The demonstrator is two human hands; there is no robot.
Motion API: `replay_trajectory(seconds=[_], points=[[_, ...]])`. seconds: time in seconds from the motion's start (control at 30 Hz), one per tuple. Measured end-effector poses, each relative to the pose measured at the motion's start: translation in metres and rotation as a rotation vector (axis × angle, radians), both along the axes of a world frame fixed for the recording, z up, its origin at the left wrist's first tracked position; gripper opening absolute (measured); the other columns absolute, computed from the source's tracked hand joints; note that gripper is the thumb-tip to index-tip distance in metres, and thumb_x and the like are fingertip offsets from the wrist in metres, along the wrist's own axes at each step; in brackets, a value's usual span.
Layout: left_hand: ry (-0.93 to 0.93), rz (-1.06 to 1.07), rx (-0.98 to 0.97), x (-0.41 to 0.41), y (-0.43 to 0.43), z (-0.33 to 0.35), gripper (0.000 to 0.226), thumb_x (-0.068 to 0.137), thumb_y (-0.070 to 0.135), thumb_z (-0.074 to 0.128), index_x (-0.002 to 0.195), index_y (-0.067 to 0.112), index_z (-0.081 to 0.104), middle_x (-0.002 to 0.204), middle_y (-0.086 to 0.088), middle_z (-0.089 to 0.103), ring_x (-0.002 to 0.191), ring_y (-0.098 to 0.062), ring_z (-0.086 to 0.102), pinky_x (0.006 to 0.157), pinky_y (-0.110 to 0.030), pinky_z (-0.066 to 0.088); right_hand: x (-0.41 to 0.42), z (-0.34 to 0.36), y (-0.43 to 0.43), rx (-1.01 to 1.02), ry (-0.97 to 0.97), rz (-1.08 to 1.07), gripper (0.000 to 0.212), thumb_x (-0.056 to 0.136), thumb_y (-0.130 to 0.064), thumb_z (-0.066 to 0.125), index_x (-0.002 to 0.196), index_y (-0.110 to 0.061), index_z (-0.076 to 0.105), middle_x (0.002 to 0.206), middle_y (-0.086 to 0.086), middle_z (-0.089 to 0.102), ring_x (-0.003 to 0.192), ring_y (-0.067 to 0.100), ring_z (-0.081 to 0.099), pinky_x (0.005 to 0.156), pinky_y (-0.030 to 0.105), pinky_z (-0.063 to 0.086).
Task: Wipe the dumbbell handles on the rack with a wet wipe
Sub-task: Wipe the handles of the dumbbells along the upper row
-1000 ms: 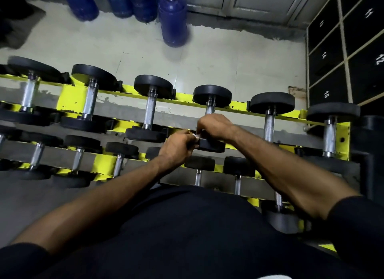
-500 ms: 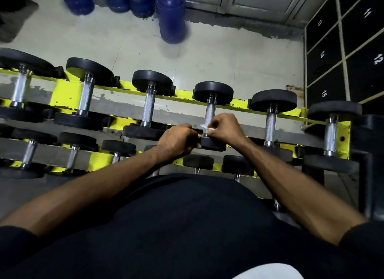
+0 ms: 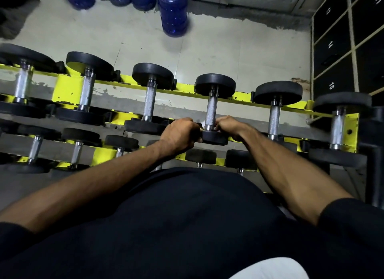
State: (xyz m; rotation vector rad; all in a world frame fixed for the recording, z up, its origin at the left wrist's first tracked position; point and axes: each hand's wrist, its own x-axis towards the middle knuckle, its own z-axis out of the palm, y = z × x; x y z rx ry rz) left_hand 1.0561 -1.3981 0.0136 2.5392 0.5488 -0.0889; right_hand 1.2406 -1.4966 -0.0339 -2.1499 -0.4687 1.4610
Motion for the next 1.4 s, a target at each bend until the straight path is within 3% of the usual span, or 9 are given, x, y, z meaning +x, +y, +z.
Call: replay_trajectory(seconds=[0.17,0.27,0.5,0.63,0.7,0.8,1.0,1.17,1.4], points=[[0.008,-0.011,-0.006,-0.001,0.001,0.000,0.018,0.085,0.029,0.075,0.101,0.022,0.072,0.099,0.002,0.062,0.090,-0.017,0.060,0.080,-0.042,0.056,0.010,0.013,-0.015,0.016,0.073,-0.049,0.017,0.085,0.002,0.058,0.090,-0.007,0.072,0.090,0.004,0.067,0.080,0.016,0.055,0.060,0.025,0.044],[0.004,-0.022,0.006,-0.001,0.001,0.000,0.021,0.086,0.028,0.075,0.105,0.021,0.071,0.101,0.001,0.062,0.092,-0.017,0.060,0.081,-0.040,0.056,0.008,0.016,-0.016,0.091,-0.124,-0.078,0.010,0.082,0.003,0.070,0.087,-0.004,0.075,0.091,0.005,0.071,0.084,0.017,0.064,0.062,0.025,0.052],[-0.022,-0.024,0.004,-0.003,0.000,0.000,0.024,0.088,0.034,0.072,0.106,0.019,0.072,0.098,0.000,0.061,0.088,-0.019,0.059,0.075,-0.038,0.054,0.004,0.026,0.001,0.379,-0.634,0.419,0.022,0.075,-0.012,0.084,0.096,-0.010,0.079,0.091,0.001,0.070,0.081,0.012,0.063,0.073,0.030,0.057],[-0.040,-0.013,-0.003,-0.004,0.002,-0.004,0.027,0.088,0.036,0.072,0.109,0.019,0.072,0.099,0.000,0.061,0.088,-0.016,0.057,0.072,-0.033,0.050,0.004,0.019,0.013,0.433,-0.788,0.187,0.024,0.082,-0.002,0.076,0.105,-0.004,0.074,0.098,-0.001,0.056,0.088,0.012,0.059,0.078,0.026,0.058],[-0.040,-0.006,-0.018,-0.004,0.002,-0.005,0.029,0.087,0.037,0.074,0.110,0.020,0.072,0.098,0.002,0.061,0.086,-0.016,0.057,0.072,-0.033,0.051,0.003,0.025,0.011,0.451,-0.749,0.307,0.021,0.081,-0.006,0.078,0.102,-0.004,0.076,0.094,-0.001,0.058,0.081,0.007,0.057,0.072,0.023,0.055],[-0.037,0.013,-0.040,-0.003,0.004,-0.004,0.031,0.085,0.038,0.076,0.110,0.021,0.073,0.095,0.003,0.061,0.084,-0.015,0.058,0.073,-0.034,0.053,0.001,0.039,0.007,0.376,-0.659,0.714,0.019,0.080,-0.009,0.079,0.099,-0.007,0.078,0.092,0.006,0.068,0.083,0.016,0.064,0.076,0.036,0.056],[-0.030,0.014,-0.026,-0.003,0.003,-0.004,0.033,0.085,0.039,0.075,0.112,0.020,0.072,0.098,0.004,0.060,0.084,-0.011,0.053,0.074,-0.030,0.049,-0.001,0.032,0.028,0.310,-0.806,0.525,0.017,0.089,-0.006,0.068,0.105,-0.006,0.070,0.105,0.013,0.061,0.087,0.022,0.062,0.071,0.033,0.055],[-0.035,-0.018,0.000,-0.004,0.003,-0.001,0.027,0.087,0.039,0.074,0.108,0.022,0.074,0.096,0.003,0.061,0.085,-0.018,0.059,0.069,-0.031,0.047,-0.017,0.048,0.050,-0.016,-0.652,1.073,0.011,0.084,-0.006,0.070,0.093,-0.010,0.072,0.089,0.006,0.068,0.079,0.021,0.065,0.064,0.032,0.053],[-0.021,-0.021,0.006,-0.005,0.001,0.000,0.026,0.089,0.040,0.070,0.109,0.023,0.074,0.104,0.001,0.062,0.092,-0.021,0.061,0.071,-0.030,0.045,-0.036,0.056,0.079,-0.172,-0.906,1.301,0.009,0.092,-0.021,0.063,0.093,-0.012,0.062,0.095,0.002,0.063,0.089,0.023,0.064,0.065,0.035,0.051]])
